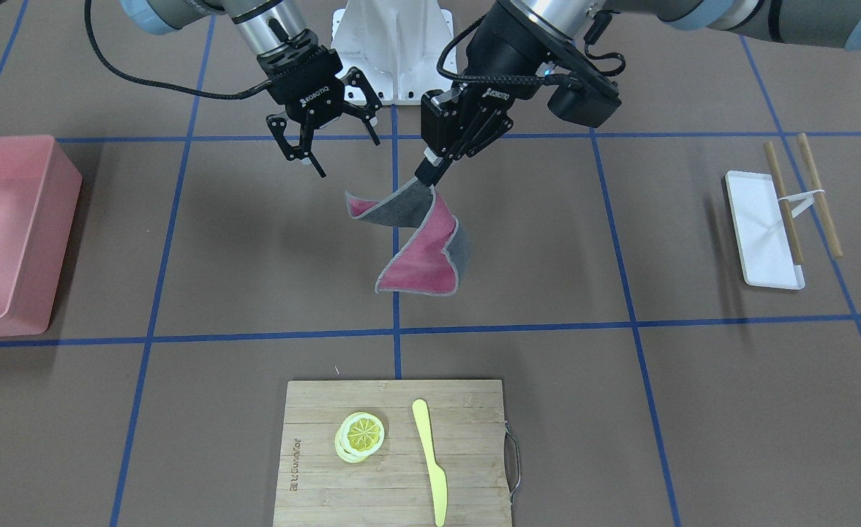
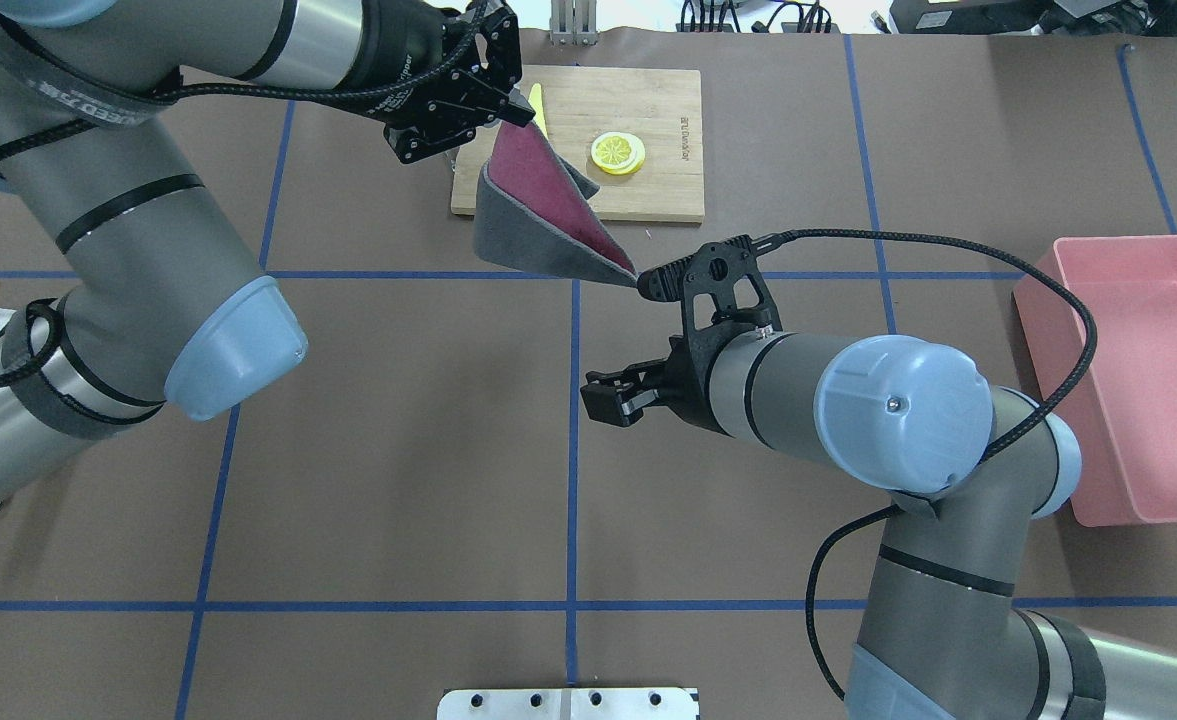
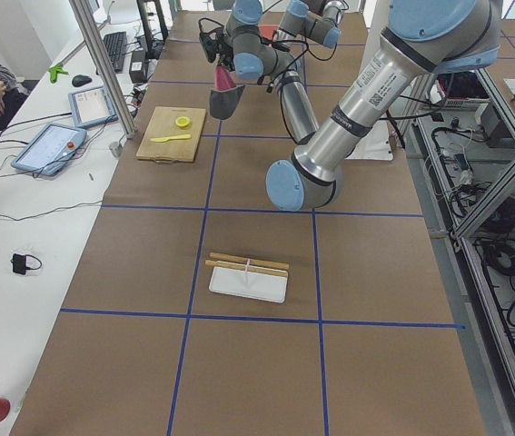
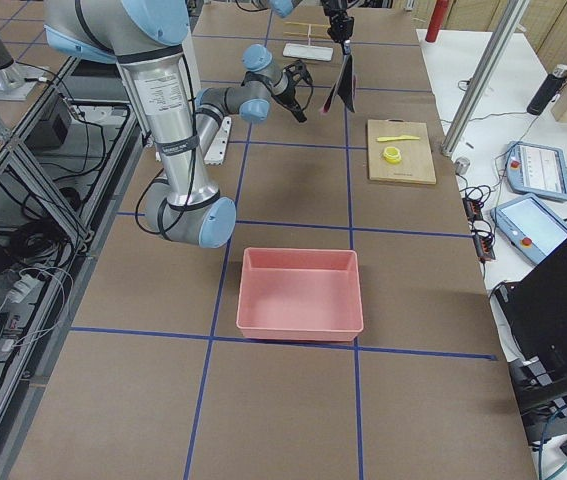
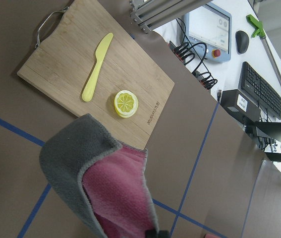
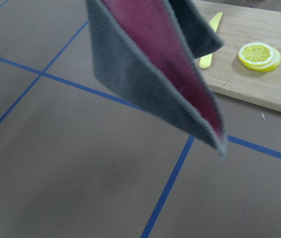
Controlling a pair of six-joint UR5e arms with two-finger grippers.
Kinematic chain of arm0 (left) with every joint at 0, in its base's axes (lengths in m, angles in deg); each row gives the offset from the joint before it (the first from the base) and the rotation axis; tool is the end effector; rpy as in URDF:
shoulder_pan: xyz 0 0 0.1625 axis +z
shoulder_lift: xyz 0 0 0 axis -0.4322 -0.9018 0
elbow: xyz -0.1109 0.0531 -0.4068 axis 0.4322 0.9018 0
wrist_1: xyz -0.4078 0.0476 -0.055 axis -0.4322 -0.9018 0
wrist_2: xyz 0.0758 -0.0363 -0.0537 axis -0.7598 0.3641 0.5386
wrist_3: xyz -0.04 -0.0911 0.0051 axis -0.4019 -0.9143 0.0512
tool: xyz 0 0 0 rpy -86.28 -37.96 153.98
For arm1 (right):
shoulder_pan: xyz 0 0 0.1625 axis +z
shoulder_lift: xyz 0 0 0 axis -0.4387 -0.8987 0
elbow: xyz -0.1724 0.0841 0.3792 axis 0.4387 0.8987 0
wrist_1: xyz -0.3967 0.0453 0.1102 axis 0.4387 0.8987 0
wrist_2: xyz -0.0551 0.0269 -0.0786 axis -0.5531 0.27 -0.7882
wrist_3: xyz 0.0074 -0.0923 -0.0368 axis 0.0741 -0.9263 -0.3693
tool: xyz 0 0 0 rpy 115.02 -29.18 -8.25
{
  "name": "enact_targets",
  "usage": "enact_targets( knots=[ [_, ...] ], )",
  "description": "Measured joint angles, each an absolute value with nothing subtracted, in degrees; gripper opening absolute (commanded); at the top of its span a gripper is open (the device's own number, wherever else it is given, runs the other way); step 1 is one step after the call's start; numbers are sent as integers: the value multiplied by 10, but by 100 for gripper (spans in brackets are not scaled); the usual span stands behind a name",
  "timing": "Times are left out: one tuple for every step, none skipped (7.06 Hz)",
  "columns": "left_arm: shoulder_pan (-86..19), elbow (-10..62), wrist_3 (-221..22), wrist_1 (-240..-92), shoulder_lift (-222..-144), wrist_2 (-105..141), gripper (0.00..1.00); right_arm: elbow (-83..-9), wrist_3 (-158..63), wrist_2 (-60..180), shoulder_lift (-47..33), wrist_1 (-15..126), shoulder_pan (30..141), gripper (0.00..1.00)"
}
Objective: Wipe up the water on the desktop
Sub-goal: 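Reach the right gripper to the hanging cloth and grasp its lower edge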
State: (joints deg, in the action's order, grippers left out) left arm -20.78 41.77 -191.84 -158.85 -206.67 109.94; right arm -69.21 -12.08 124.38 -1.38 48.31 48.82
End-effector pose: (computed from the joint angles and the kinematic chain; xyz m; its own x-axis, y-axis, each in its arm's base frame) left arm 0.3418 -0.4946 0.0477 -0.0009 -0.3928 -0.9196 0.4126 0.8376 -0.3582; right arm -0.4561 -0.3411 0.1762 0.4930 -0.4666 0.7343 -0.1514 0.7851 0.6005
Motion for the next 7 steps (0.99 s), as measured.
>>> enact_targets(
  knots=[
    [-207, 419, -1919, -1589, -2068, 1099, 0, -688, -132, 1237, -9, 484, 484, 95],
    [-206, 421, -1919, -1589, -2069, 1100, 0, -686, -155, 1231, -7, 484, 483, 95],
    [-205, 423, -1919, -1589, -2069, 1100, 0, -686, -186, 1225, -7, 485, 488, 95],
    [-204, 423, -1919, -1588, -2068, 1099, 0, -686, -213, 1225, -7, 485, 499, 95],
    [-201, 423, -1919, -1588, -2067, 1098, 0, -687, -232, 1225, -7, 485, 510, 94],
    [-195, 424, -1919, -1588, -2066, 1098, 0, -687, -242, 1224, -7, 485, 517, 90],
    [-189, 426, -1919, -1588, -2066, 1098, 0, -686, -249, 1223, -7, 485, 522, 87]
  ],
)
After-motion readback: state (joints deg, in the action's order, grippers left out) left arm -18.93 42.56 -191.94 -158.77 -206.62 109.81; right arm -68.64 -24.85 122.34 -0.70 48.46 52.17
